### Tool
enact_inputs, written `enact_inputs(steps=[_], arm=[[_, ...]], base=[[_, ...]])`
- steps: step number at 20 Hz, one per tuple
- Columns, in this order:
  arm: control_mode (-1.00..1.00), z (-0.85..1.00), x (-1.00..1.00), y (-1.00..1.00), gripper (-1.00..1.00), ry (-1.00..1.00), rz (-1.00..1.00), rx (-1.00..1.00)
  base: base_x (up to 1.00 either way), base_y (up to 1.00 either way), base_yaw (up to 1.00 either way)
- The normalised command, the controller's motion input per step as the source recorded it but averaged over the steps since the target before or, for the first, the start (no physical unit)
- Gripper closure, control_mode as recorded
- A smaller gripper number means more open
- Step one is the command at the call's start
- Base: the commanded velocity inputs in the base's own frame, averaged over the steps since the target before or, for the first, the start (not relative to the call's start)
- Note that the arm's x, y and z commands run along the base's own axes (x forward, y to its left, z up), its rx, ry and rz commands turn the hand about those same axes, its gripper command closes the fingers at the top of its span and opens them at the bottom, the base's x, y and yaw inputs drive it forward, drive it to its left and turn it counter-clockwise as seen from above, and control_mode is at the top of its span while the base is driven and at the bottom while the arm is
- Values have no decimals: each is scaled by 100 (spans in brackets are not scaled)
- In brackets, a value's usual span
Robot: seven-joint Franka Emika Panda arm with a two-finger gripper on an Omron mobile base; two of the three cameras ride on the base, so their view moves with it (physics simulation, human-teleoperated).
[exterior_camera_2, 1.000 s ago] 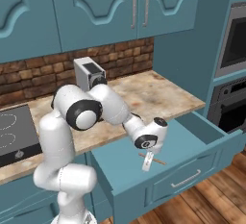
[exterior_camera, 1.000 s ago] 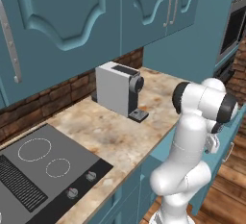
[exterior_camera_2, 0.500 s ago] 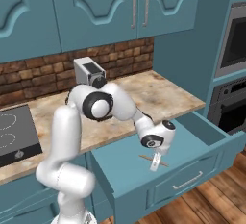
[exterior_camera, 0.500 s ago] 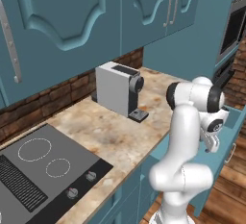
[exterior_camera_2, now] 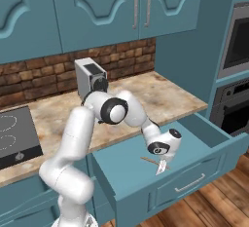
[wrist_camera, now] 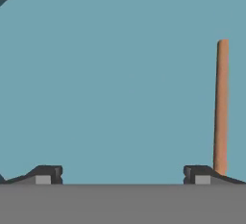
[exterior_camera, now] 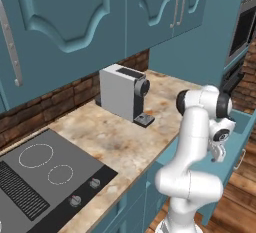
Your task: Take a straw from the drawer in front and place it inside the glass cup on the dining counter.
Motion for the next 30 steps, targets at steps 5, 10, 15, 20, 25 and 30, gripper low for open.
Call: enact_inputs(steps=[5, 10, 15, 20, 25, 30], arm=[[-100, -38, 33, -6, -100, 0, 0, 0], [-100, -31, 50, -2, -100, 0, 0, 0], [-100, -36, 42, -9, -100, 0, 0, 0], [-100, -34, 31, -20, -100, 0, 0, 0], [-100, -34, 31, -19, -100, 0, 0, 0], [-100, -56, 2, -1, 100, 0, 0, 0]], base=[[0, 0, 0], [0, 0, 0], [0, 0, 0], [0, 0, 0], [0, 0, 0], [0, 0, 0]])
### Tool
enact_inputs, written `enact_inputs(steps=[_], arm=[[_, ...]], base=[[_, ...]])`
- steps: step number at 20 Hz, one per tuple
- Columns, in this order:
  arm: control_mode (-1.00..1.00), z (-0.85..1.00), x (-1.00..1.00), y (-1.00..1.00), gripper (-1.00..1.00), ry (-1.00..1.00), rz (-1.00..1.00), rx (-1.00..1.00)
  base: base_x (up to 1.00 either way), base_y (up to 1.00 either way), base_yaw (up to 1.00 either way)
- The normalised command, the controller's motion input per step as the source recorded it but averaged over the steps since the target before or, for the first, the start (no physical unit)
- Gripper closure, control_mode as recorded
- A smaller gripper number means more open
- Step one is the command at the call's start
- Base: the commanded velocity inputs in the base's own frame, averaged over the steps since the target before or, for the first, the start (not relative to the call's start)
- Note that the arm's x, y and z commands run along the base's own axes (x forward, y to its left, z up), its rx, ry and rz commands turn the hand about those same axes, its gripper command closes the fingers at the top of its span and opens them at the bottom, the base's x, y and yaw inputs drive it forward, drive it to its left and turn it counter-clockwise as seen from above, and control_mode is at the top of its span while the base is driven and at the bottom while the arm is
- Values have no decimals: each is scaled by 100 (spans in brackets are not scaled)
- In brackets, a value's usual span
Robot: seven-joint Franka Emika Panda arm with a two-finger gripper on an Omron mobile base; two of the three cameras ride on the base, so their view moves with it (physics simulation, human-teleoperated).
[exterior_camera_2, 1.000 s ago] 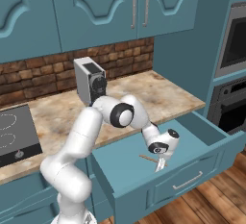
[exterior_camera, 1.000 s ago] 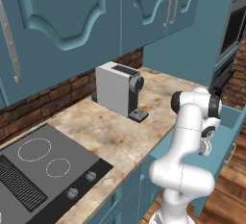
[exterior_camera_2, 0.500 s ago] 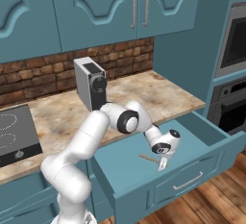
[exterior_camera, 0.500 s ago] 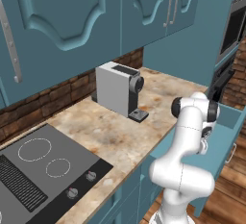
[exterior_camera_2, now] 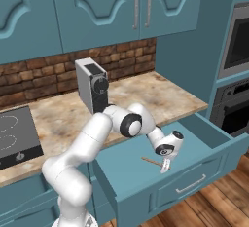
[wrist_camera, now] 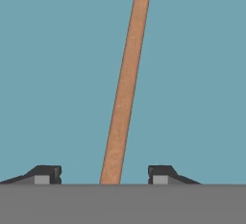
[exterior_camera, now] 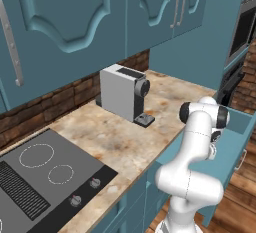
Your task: Take a straw from the drawer in front and place it inside the glass cup on the dining counter.
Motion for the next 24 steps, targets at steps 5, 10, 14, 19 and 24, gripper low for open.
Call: enact_inputs(steps=[5, 10, 14, 19, 24], arm=[[-100, -52, 0, 0, 100, 0, -3, 0], [-100, -18, 0, 0, 100, 1, -6, 0], [-100, -3, 0, 0, 100, 6, -1, 0], [-100, 0, -13, 0, 100, 0, -4, 0], [-100, 45, -52, 0, 100, -2, -1, 0]], base=[[0, 0, 0], [0, 0, 0], [0, 0, 0], [0, 0, 0], [0, 0, 0]])
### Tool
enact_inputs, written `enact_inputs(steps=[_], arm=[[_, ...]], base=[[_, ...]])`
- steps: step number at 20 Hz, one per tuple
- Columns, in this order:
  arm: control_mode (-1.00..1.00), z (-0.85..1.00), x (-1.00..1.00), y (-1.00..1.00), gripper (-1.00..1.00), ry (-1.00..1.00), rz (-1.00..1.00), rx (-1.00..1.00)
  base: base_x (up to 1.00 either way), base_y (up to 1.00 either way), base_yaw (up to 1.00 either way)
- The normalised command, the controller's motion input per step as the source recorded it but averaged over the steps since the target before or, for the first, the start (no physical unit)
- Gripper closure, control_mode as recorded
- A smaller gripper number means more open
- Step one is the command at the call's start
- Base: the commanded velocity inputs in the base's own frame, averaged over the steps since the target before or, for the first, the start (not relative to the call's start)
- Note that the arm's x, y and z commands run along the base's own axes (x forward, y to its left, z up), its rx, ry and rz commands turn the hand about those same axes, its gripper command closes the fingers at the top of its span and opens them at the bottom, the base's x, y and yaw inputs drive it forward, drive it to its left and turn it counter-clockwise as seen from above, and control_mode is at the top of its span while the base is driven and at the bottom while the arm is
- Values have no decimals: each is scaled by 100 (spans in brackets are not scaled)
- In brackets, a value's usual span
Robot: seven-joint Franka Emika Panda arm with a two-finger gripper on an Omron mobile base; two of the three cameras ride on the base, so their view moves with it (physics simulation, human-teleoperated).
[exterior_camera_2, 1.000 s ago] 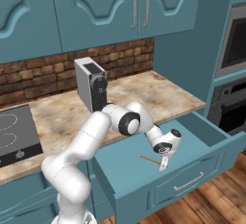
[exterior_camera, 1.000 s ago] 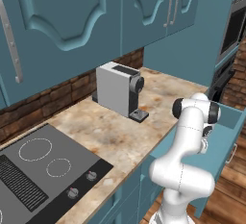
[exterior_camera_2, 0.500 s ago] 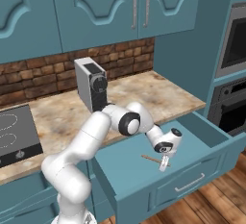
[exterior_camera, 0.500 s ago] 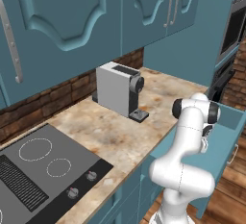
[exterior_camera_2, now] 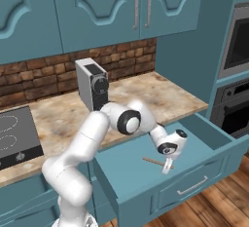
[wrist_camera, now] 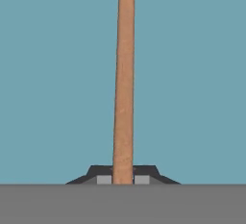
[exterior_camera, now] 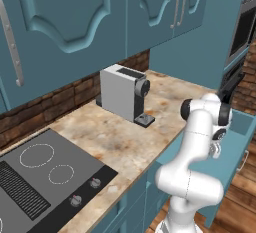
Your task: Take a straw from the drawer in front and place it inside the glass cup on the dining counter.
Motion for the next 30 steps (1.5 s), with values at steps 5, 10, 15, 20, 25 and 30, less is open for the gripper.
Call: enact_inputs(steps=[5, 10, 15, 20, 25, 30], arm=[[-100, 77, -61, 0, 100, -1, -3, 0], [-100, 98, -66, 4, 100, -3, 0, -2], [-100, 88, -50, 9, 100, -1, 2, -9], [-100, 100, -34, 21, 100, 5, 12, -10], [-100, 100, -3, 47, 100, 11, 1, -6], [-100, 100, -10, 41, 100, 11, 0, 0]], base=[[0, 0, 0], [0, 0, 0], [0, 0, 0], [0, 0, 0], [0, 0, 0], [0, 0, 0]])
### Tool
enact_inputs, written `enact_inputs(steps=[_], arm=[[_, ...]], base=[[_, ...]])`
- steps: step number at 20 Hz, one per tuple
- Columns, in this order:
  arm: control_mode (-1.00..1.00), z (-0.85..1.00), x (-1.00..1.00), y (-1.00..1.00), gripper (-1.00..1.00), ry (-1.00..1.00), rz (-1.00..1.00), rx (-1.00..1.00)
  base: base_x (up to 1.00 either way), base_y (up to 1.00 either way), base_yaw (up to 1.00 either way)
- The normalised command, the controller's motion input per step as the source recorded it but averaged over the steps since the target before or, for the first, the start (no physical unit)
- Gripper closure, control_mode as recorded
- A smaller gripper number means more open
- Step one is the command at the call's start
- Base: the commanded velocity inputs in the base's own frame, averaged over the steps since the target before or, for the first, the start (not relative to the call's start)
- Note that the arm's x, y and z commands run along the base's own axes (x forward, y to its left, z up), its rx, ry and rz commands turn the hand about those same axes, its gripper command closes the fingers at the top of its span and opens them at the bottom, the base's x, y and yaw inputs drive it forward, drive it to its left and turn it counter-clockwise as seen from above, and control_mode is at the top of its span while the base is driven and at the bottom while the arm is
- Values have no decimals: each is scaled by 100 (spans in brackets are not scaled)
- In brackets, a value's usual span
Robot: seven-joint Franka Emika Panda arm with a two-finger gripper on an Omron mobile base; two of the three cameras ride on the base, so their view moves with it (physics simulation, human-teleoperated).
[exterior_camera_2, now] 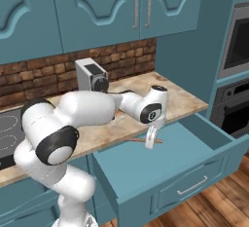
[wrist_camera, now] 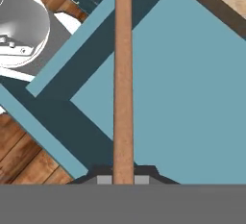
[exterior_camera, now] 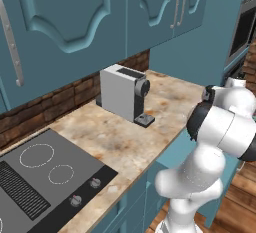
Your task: Take a straw from the drawer in front and place it inside the glass cup on the dining counter.
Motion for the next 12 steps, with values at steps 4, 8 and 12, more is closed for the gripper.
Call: enact_inputs(steps=[4, 8, 12], arm=[[-100, 100, -22, 7, 100, 4, 0, 0], [-100, 100, -36, 0, 100, 0, 0, 1], [-100, 87, -15, 0, 100, 2, 0, 1]], base=[[0, 0, 0], [0, 0, 0], [0, 0, 0]])
